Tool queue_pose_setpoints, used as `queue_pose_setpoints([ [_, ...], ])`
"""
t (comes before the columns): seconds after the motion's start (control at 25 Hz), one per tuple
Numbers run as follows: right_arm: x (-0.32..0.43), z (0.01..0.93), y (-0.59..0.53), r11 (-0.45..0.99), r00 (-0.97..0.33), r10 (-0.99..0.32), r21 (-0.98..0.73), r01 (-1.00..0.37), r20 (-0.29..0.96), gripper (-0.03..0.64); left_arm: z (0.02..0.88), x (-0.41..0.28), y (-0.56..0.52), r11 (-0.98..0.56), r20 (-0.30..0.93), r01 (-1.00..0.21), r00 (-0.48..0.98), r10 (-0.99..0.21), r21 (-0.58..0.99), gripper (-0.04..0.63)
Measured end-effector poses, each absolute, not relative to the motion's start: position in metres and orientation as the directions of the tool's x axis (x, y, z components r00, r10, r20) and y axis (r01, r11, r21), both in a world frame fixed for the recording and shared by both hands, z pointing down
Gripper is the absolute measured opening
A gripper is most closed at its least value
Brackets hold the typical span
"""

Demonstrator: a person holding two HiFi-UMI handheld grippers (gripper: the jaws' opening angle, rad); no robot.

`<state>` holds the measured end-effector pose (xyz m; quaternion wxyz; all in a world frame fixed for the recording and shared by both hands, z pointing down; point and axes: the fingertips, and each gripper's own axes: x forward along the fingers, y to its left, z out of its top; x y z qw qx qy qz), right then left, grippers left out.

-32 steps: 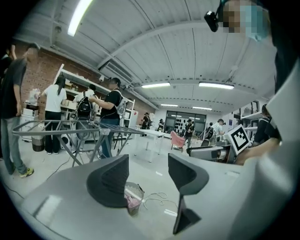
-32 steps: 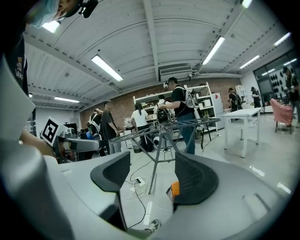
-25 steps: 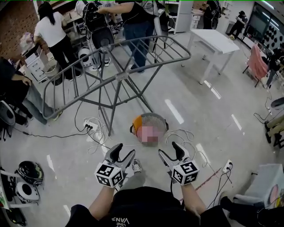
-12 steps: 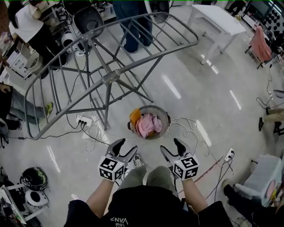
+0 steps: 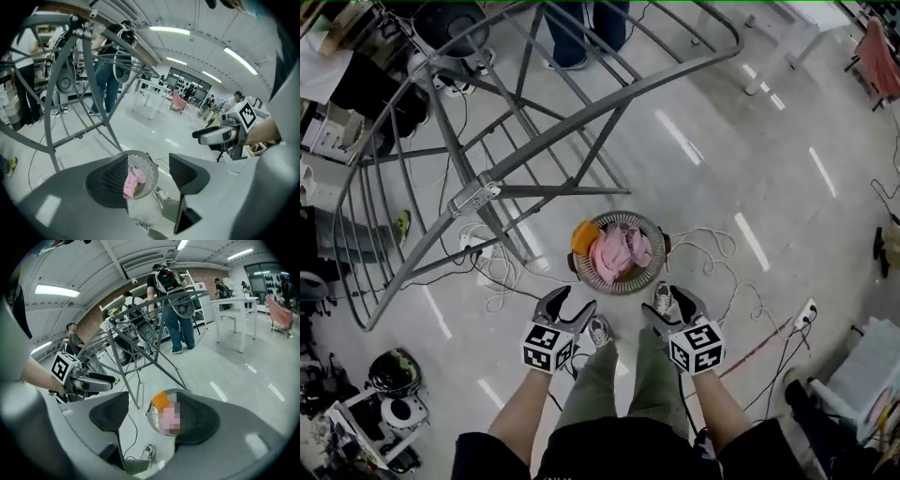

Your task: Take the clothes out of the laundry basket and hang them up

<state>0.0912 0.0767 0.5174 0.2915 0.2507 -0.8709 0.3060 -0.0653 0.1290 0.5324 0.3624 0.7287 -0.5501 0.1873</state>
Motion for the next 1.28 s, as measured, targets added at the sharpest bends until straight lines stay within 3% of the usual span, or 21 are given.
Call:
queue_pose_setpoints([
  [0.64, 0.106, 0.709, 0.011, 0.772, -0.729, -0.066, -0.428, -0.470, 0.681, 0.308, 0.810, -0.004, 0.044, -0.233, 0.863, -0.928, 0.360, -0.353, 0.291, 0.252],
  [1.12, 0.138, 0.798, 0.031, 0.697, -0.734, -0.078, -0.490, -0.524, 0.674, 0.308, 0.984, 0.020, 0.028, -0.461, 0.949, -0.875, 0.259, -0.180, 0.151, 0.252],
  [1.28, 0.153, 0.816, 0.033, 0.668, -0.724, -0.102, -0.492, -0.558, 0.682, 0.308, 1.031, 0.023, 0.030, -0.444, 0.971, -0.884, 0.212, -0.106, 0.145, 0.252],
])
